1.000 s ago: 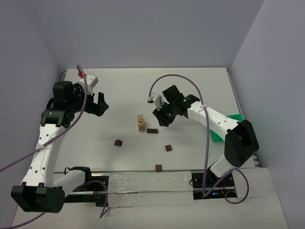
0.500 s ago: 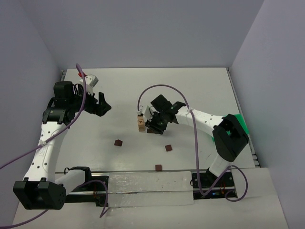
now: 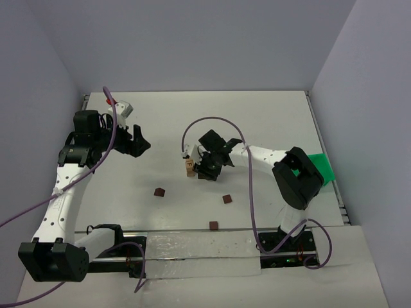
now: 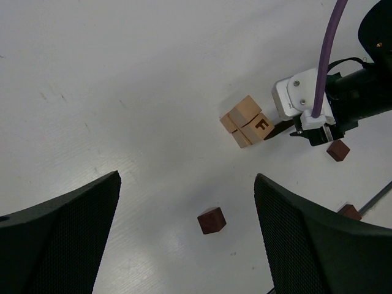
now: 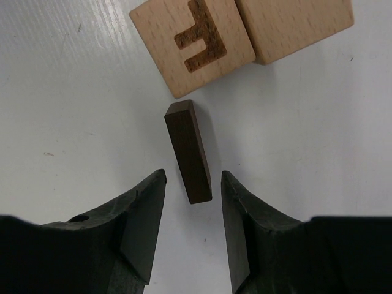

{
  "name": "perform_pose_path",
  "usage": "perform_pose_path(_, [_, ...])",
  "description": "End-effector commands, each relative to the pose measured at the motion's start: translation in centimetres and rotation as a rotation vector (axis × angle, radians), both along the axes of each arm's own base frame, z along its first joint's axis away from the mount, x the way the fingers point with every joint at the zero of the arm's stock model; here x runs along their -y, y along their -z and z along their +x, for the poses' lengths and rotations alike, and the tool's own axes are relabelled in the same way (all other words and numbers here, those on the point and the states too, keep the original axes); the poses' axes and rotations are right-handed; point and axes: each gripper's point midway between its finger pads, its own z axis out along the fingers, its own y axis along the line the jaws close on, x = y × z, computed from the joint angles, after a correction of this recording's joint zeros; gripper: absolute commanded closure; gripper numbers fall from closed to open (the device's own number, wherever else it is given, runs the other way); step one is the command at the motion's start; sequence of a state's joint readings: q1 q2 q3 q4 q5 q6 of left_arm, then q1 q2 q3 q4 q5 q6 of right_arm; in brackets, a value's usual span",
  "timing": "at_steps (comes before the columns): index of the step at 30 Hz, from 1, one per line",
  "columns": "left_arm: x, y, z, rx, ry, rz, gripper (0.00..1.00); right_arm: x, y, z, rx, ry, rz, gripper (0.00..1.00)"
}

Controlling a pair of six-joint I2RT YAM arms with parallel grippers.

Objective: Build the wood block tower

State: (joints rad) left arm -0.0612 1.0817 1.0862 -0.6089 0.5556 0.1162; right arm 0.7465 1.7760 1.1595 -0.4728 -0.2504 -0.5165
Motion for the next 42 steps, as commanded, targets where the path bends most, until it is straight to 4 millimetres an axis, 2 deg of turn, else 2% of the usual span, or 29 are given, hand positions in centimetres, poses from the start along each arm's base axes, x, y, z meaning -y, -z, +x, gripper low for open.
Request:
perform_pose_path(1, [0.0,-1.2,0.8,0.061,0.006,-0.016,0.05,-1.2,-0.4,0.9,0.054,-0.032,0.026,0.52])
perform_pose_path(15, [0.1,-1.1,1.0,0.054,0.008,-0.025,0.05,-1.2,0.3,1.2,0.076,-0.049,0.017,0.54])
perform_pose_path(19, [0.1,-1.0,1.1,0.052,0.008,-0.022,0.05,-1.2,0.7,0.9,0.06,-0.067,0.002,0.62])
perform_pose_path(23, [-0.1,-1.0,1.2,0.054,0.004,-0.016,0.05,-1.0,1.0,0.6,0.057,-0.083,-0.009,0.65])
perform_pose_path(25, [-0.1,-1.0,1.2,0.057,0.003,-0.014,0.05,-0.9,1.0,0.4,0.056,-0.089,-0.013,0.72])
perform_pose_path(29, [-0.2,-1.0,1.3,0.057,0.001,-0.013,0.05,-0.1,0.3,-0.2,0.053,-0.083,-0.015,0.99])
perform_pose_path(31, [-0.2,-1.0,1.2,0.061,-0.003,-0.013,0.06,0.6,-0.3,-0.5,0.055,-0.06,-0.009,1.0])
perform_pose_path(33, [-0.3,-1.1,1.2,0.064,-0.007,-0.012,0.06,1.6,-1.6,-1.2,0.052,-0.034,0.01,1.0])
perform_pose_path(37, [-0.3,-2.4,0.8,0.112,-0.016,-0.026,0.08,3.6,-5.8,-1.3,0.017,0.113,0.126,1.0])
perform_pose_path(40, [0.0,-2.9,1.3,0.124,-0.023,-0.052,0.12,4.6,-11.6,0.1,-0.065,0.323,0.359,1.0])
perform_pose_path(42, [1.4,-3.2,1.1,0.148,0.025,-0.056,0.13,4.7,-15.5,1.4,-0.117,0.47,0.517,1.0])
